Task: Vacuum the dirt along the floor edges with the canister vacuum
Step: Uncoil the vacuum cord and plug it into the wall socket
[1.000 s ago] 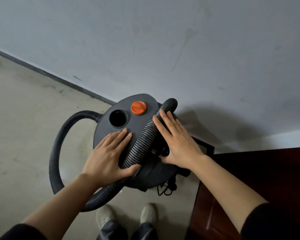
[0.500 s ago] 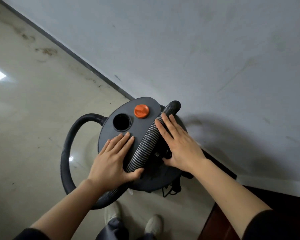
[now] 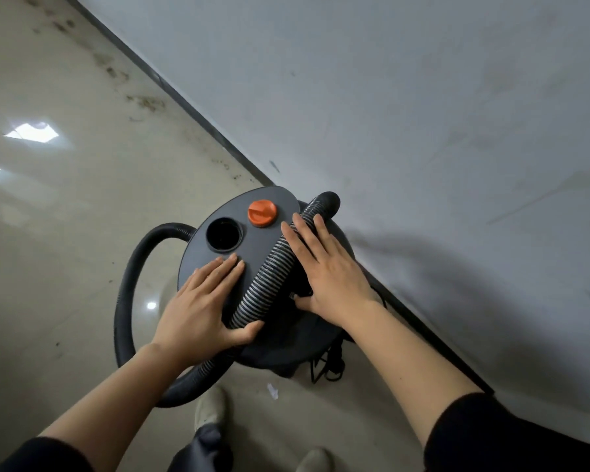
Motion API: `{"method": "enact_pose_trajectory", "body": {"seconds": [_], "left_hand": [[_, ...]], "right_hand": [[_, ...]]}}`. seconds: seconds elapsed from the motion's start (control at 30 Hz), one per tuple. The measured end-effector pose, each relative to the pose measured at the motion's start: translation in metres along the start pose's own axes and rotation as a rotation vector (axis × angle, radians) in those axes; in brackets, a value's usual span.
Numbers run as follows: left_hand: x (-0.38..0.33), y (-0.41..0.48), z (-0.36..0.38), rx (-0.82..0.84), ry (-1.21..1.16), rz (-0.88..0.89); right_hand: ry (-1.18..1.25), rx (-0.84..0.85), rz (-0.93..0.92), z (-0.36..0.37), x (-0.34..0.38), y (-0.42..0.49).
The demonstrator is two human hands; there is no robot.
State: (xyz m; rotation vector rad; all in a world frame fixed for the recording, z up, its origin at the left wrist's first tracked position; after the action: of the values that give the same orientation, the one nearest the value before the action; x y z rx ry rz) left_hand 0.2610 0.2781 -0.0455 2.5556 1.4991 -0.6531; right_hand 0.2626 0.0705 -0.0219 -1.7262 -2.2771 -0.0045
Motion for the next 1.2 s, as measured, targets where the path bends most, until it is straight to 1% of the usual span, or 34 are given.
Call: {"method": "enact_pose_trajectory", "body": {"seconds": [0.27, 0.57, 0.77, 0.83, 1.03, 1.2], "left_hand": [[0.072, 0.024, -0.04, -0.027, 0.0, -0.008], [0.163, 0.053, -0.085, -0.026, 0.008, 0.059], [0.215, 0.074, -0.11, -0.028, 0.023, 0.12], [0.23, 0.082, -0.119, -0.008, 0.042, 0.137], [0.269, 0.106, -0.144, 0.015, 0.081, 0.19], [0.305, 0.136, -0.166, 0.04, 0.101, 0.184]], "right_hand": [[0.012, -0.028, 0.016, -0.003, 0.04, 0.073], [0.02, -0.034, 0.053, -0.008, 0.092, 0.161], [0.053, -0.082, 0.082, -0.007, 0.117, 0.205], [0.07, -0.097, 0.097, -0.007, 0.123, 0.217], [0.19, -0.073, 0.119, -0.008, 0.143, 0.254], [0.238, -0.085, 0.135, -0.011, 0.153, 0.303]]}}
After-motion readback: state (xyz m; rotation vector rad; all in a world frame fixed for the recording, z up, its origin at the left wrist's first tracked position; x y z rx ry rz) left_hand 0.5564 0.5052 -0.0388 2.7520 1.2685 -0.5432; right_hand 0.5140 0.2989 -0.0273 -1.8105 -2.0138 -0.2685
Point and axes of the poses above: each hand's wrist, its own y-axis towards the middle knuckle, its own z-axis out of the palm, x = y × z, the point moved 4 cm from there along y, towards the middle knuckle, and after that the axes turned 1 degree about z, right-handed, at the moved point
